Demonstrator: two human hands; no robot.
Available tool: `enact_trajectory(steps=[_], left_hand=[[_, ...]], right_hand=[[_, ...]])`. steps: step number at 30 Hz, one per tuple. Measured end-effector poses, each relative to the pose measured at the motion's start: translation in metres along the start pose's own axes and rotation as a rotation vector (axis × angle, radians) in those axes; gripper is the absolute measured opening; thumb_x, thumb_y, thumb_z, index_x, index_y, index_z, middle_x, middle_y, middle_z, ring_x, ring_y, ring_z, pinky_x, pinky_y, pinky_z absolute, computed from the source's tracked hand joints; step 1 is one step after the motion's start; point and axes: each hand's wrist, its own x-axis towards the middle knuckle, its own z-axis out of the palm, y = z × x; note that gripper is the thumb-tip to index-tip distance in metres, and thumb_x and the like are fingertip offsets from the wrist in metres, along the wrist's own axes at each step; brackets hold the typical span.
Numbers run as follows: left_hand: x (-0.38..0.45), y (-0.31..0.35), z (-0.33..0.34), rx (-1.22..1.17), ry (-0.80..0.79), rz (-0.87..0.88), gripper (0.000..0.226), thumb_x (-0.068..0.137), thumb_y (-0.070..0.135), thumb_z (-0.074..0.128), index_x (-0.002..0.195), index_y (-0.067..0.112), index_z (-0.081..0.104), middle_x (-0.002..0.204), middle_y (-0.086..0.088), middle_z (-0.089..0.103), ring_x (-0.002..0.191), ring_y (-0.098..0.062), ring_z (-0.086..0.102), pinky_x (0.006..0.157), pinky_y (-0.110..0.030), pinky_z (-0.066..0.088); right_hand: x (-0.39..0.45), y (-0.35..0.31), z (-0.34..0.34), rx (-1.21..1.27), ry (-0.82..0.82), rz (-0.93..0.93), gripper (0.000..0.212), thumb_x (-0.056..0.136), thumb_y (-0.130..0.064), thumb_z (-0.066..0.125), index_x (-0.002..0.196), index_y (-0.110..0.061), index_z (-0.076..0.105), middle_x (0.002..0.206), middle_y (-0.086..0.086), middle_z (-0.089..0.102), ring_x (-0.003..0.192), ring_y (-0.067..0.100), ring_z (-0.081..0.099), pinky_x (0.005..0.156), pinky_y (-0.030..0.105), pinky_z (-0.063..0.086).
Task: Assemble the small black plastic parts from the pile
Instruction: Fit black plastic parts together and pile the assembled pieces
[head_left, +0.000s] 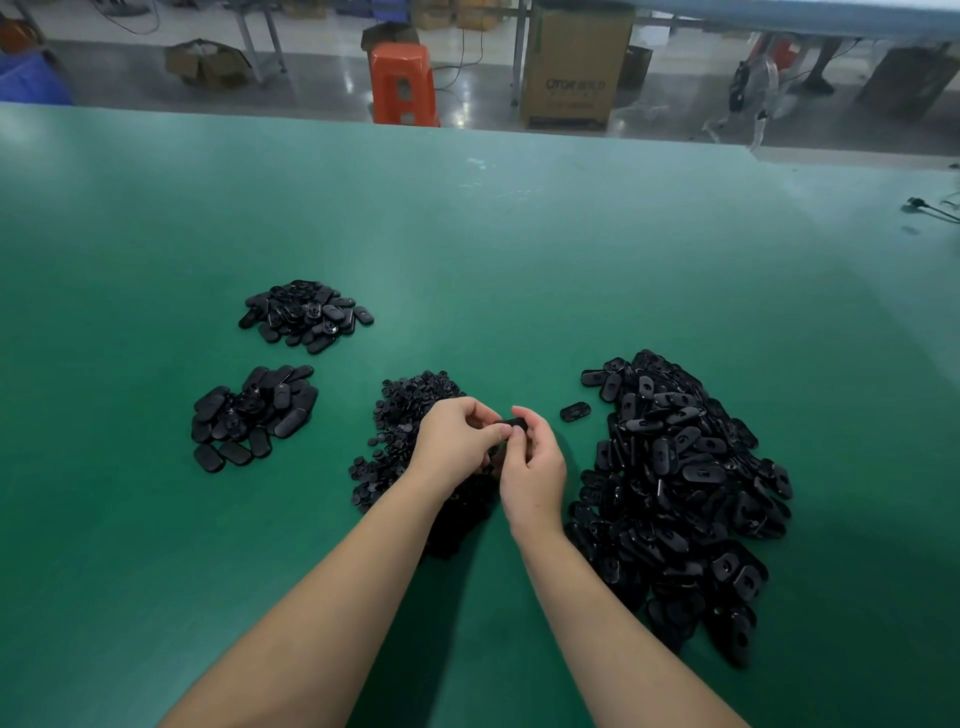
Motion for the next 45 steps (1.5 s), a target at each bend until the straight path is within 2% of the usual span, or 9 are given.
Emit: enact_trajectory(steps=[4,12,18,23,27,32,36,41,45], left_hand=[[0.000,0.000,0.000,0.020,0.005,0.003,0.012,0.084,0.022,0.081,0.085,0.016,0.071,0.065,0.003,0.069,0.047,-0.010,0.060,0.049,-0.023,0.048],[-0.001,0.000,0.000,0.015,-0.002,-0.004,0.004,0.089,0.017,0.075,0.086,0.017,0.071,0.071,-0.002,0.073,0.049,-0.010,0.064,0.048,-0.024,0.050],[-0.001,0.000,0.000,-0.064,-0.007,-0.033,0.006,0.087,0.015,0.077,0.086,0.013,0.071,0.070,-0.004,0.072,0.047,-0.010,0.061,0.047,-0.022,0.048],[-0.002,-0.001,-0.004,-0.036,-0.014,-0.007,0.005,0.088,0.016,0.076,0.086,0.017,0.072,0.076,-0.005,0.074,0.050,-0.012,0.062,0.049,-0.026,0.051],[-0.005,-0.002,-0.004,0.088,0.024,0.067,0.004,0.089,0.021,0.074,0.086,0.023,0.072,0.076,0.002,0.074,0.054,-0.012,0.063,0.061,-0.031,0.058],[-0.006,-0.002,-0.004,0.161,0.059,0.115,0.004,0.089,0.021,0.073,0.092,0.022,0.075,0.080,0.006,0.074,0.062,-0.008,0.064,0.074,-0.033,0.059],[-0.009,-0.003,-0.004,0.333,0.127,0.241,0.010,0.091,0.024,0.070,0.097,0.025,0.077,0.090,0.013,0.071,0.080,-0.006,0.064,0.077,-0.030,0.055],[-0.013,-0.007,0.001,0.505,0.233,0.351,0.011,0.095,0.027,0.065,0.095,0.022,0.075,0.098,0.013,0.064,0.077,-0.008,0.058,0.063,-0.026,0.043],[-0.012,-0.003,0.005,0.474,0.240,0.327,0.009,0.094,0.023,0.065,0.094,0.019,0.073,0.098,0.010,0.063,0.080,-0.010,0.059,0.068,-0.028,0.048]], right_hand=[[0.001,0.002,0.001,0.012,-0.001,-0.003,0.023,0.101,-0.013,0.053,0.108,-0.032,0.063,0.105,-0.009,0.071,0.100,0.008,0.066,0.087,0.026,0.051],[0.001,0.003,0.000,-0.017,0.007,-0.006,0.022,0.101,-0.013,0.052,0.114,-0.024,0.066,0.107,-0.008,0.071,0.101,0.008,0.065,0.088,0.025,0.051],[0.003,0.003,-0.002,-0.044,-0.026,0.020,0.028,0.102,-0.015,0.049,0.120,-0.029,0.065,0.102,-0.027,0.062,0.097,-0.020,0.055,0.086,0.014,0.044],[0.001,0.004,-0.001,-0.021,-0.030,0.014,0.026,0.101,-0.015,0.052,0.117,-0.030,0.065,0.104,-0.020,0.066,0.100,-0.006,0.062,0.087,0.019,0.049],[0.000,0.005,0.001,-0.013,-0.013,0.004,0.023,0.099,-0.014,0.054,0.114,-0.025,0.066,0.104,-0.006,0.071,0.099,0.010,0.066,0.087,0.029,0.054],[0.001,0.005,0.001,0.003,-0.007,0.015,0.022,0.098,-0.014,0.056,0.107,-0.031,0.065,0.095,-0.017,0.070,0.089,-0.006,0.065,0.081,0.021,0.053],[0.001,0.006,0.001,0.012,-0.002,0.022,0.021,0.097,-0.014,0.058,0.105,-0.032,0.066,0.087,-0.024,0.067,0.084,-0.013,0.064,0.076,0.010,0.049],[0.001,0.006,0.001,0.048,0.007,0.036,0.020,0.099,-0.014,0.058,0.108,-0.026,0.071,0.095,-0.018,0.072,0.093,-0.003,0.069,0.082,0.018,0.053],[0.001,0.006,0.001,0.014,0.015,0.024,0.020,0.099,-0.017,0.057,0.110,-0.024,0.072,0.098,-0.016,0.074,0.096,-0.001,0.068,0.086,0.022,0.055]])
